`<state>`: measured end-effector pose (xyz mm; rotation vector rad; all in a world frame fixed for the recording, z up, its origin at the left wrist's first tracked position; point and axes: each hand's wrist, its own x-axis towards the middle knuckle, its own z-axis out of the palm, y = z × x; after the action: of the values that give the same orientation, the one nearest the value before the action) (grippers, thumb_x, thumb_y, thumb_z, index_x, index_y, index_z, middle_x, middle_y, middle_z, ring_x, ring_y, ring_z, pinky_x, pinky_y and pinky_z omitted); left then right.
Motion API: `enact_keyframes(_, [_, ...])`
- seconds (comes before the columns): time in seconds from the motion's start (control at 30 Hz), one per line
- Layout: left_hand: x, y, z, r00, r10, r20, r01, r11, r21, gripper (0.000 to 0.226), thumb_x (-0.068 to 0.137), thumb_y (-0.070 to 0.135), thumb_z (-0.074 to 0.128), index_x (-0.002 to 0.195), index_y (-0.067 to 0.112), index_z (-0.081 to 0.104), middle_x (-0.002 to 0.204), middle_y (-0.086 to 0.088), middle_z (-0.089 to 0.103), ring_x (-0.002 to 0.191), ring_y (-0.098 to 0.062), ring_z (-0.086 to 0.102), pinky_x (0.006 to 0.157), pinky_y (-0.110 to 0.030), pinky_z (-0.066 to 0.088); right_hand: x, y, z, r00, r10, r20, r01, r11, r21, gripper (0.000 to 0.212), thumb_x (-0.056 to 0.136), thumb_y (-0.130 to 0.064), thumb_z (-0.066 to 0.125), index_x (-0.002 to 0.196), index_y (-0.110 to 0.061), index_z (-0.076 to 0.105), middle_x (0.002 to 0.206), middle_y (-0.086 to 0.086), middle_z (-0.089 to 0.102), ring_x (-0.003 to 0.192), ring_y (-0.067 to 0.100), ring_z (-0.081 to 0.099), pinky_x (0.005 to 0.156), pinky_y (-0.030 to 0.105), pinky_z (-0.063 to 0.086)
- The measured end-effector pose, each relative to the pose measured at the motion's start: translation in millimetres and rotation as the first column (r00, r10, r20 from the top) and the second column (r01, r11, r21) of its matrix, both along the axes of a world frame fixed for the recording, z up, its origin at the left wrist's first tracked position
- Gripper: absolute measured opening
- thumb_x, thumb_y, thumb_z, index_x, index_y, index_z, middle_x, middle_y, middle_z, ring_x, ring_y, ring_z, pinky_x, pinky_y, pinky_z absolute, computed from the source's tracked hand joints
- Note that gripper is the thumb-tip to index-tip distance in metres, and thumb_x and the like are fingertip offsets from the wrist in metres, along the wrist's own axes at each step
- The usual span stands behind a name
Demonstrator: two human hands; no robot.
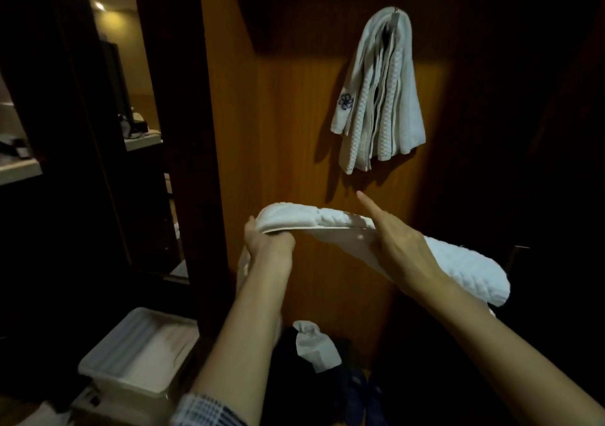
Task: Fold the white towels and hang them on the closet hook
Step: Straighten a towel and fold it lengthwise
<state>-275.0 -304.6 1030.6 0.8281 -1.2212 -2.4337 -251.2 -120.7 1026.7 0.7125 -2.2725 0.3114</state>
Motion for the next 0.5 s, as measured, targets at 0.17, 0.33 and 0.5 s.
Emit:
enact_keyframes(0.17, [-0.2, 16.0, 5.8, 0.956, -0.042, -0.291, 0.18, 0.867, 0.465, 0.07, 0.086, 0.056, 0.052, 0.145, 0.028, 0.027, 0.155, -0.01, 0.019, 0.142, -0.037, 0.013, 0.111, -0.059, 0.005, -5.6, 10.3, 3.2, 1.0, 0.027, -0.013, -0.028, 0.992, -0.127, 0.079, 0.068, 0.019, 0.062, 0.14, -0.005, 0.039, 0.11, 0.024, 0.064, 0.092, 0.04, 0.064, 0.071, 0.046, 0.056])
enact_keyframes(0.33, [-3.7, 32.9, 18.2, 0.79, -0.206, -0.578, 0.517, 0.732, 0.445, 0.074, 0.068, 0.053, 0.069, 0.127, 0.017, 0.042, 0.134, -0.024, 0.04, 0.123, -0.049, 0.039, 0.098, -0.069, 0.031, -17.3, 29.4, -7.6, 1.0, -0.021, 0.01, 0.023, 0.981, -0.191, 0.072, 0.071, 0.015, 0.065, 0.137, -0.005, 0.044, 0.125, 0.015, 0.059, 0.102, 0.031, 0.063, 0.079, 0.028, 0.048])
enact_keyframes(0.5, [-0.7, 55.9, 20.9, 0.845, -0.22, -0.488, 0.473, 0.732, 0.49, 0.03, 0.09, 0.023, 0.053, 0.112, 0.005, 0.044, 0.1, -0.018, 0.053, 0.104, -0.037, 0.05, 0.095, -0.056, 0.04, -9.4, 30.9, -13.3, 0.92, -0.287, 0.266, 0.384, 0.796, -0.469, 0.059, 0.084, -0.009, 0.063, 0.137, -0.009, 0.037, 0.115, 0.015, 0.06, 0.102, 0.03, 0.058, 0.088, 0.042, 0.048])
